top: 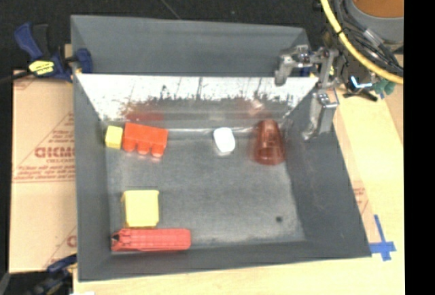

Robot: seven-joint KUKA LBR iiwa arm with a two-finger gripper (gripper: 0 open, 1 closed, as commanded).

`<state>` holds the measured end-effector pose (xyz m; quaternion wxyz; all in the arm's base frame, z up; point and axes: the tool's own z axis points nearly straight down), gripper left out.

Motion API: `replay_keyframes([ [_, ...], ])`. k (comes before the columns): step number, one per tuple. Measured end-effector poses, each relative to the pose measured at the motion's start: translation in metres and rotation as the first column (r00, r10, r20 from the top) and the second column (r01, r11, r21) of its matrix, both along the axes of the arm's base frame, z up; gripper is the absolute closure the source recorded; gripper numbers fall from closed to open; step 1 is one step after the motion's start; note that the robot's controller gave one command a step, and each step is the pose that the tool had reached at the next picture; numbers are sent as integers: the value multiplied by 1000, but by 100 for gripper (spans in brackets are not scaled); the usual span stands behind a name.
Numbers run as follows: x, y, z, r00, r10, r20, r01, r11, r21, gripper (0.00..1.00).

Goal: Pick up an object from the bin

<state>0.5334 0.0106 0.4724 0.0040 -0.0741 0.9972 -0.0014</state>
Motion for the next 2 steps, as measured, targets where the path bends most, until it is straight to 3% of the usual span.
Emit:
replay_keyframes([
  [1,61,16,-65,981,192,18,-192,981,-3,0],
  [2,22,-10,-11,982,-188,31,188,982,5,100],
])
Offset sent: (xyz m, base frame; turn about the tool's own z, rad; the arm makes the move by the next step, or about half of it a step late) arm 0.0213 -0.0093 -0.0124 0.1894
